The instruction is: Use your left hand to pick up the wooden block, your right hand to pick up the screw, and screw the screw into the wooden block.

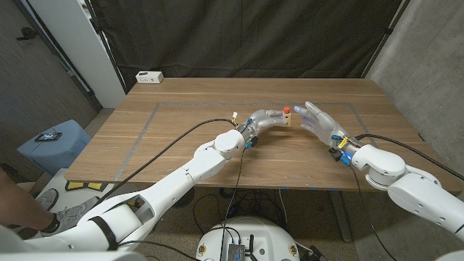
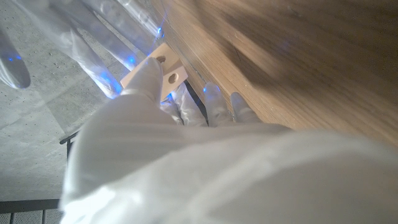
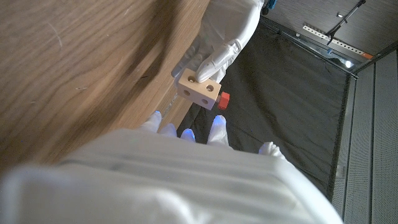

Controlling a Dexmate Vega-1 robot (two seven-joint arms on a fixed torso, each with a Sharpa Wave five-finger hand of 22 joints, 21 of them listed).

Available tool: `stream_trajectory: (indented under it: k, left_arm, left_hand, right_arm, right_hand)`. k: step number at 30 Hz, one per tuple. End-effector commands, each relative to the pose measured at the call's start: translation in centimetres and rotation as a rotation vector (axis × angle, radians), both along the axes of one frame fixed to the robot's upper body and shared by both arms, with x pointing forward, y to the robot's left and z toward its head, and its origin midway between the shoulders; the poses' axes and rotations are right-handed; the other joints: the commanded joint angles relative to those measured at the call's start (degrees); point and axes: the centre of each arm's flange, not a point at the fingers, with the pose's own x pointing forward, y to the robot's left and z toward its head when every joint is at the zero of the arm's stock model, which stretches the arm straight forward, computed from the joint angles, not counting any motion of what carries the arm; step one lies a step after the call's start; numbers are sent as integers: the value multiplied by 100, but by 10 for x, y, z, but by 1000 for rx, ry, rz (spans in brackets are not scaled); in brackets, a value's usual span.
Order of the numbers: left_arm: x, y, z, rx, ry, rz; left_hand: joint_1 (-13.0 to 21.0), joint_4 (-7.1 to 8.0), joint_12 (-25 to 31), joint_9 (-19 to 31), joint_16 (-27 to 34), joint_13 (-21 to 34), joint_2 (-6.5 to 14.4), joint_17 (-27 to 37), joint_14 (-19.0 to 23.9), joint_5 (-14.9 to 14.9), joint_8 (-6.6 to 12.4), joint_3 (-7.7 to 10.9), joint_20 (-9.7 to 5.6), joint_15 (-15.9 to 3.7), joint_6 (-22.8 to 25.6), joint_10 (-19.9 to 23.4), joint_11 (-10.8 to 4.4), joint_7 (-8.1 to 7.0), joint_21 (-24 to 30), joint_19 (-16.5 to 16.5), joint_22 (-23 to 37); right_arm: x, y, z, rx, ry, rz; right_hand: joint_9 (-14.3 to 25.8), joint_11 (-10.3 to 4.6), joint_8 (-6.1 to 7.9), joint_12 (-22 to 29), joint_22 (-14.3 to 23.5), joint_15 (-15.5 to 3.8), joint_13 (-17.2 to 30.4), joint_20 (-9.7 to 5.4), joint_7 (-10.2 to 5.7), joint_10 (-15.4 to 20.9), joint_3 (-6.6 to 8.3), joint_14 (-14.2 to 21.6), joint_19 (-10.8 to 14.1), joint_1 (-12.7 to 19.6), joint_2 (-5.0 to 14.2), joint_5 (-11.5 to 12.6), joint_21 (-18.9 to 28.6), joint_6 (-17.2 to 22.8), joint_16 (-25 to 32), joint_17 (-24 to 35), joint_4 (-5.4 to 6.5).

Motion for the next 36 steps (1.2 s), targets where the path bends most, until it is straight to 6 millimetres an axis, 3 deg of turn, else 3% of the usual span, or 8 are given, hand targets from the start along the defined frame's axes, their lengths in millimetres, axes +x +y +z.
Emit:
stream_trajectory:
  k: [1,36]
  left_arm:
    - [-1,0,0,2,-5,-8]
    - [-2,2,-2,-4,-2,-3]
  left_hand:
    - [3,15,42,27,17,20,24,7,1,27,38,19,14,-271,32,47,-4,23,21,23,21]
    - [4,14,53,26,18,21,15,3,28,18,57,26,12,-274,87,82,-1,41,25,35,21]
  right_arm:
    - [7,2,2,7,-9,-2]
    - [25,18,8,-8,-10,40]
  right_hand:
    - [19,24,-18,-3,30,37,12,8,-17,-1009,51,-1059,-9,33,9,37,33,-84,11,0,2]
    - [16,29,-16,-33,32,48,10,20,16,-1110,67,-1099,-47,34,-13,26,25,-250,-5,2,-7]
